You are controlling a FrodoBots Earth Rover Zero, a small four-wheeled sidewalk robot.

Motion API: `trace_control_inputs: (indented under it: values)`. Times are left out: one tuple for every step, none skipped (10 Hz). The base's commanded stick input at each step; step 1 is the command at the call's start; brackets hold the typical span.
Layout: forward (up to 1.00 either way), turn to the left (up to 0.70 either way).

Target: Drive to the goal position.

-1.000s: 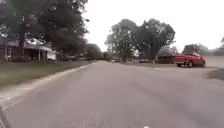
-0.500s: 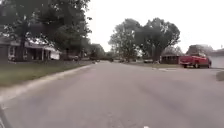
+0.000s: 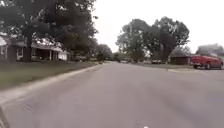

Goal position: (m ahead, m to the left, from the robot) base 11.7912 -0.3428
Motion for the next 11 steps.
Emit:
trace_control_inputs:
  values:
    - [0.70,0.00]
    - [0.70,0.00]
    - [0.70,0.00]
    - [0.70,0.00]
    - [0.70,0.00]
    - [0.70,0.00]
    - [0.70,0.00]
    - [0.70,0.00]
    - [0.70,0.00]
    - [0.70,0.00]
    - [0.70,0.00]
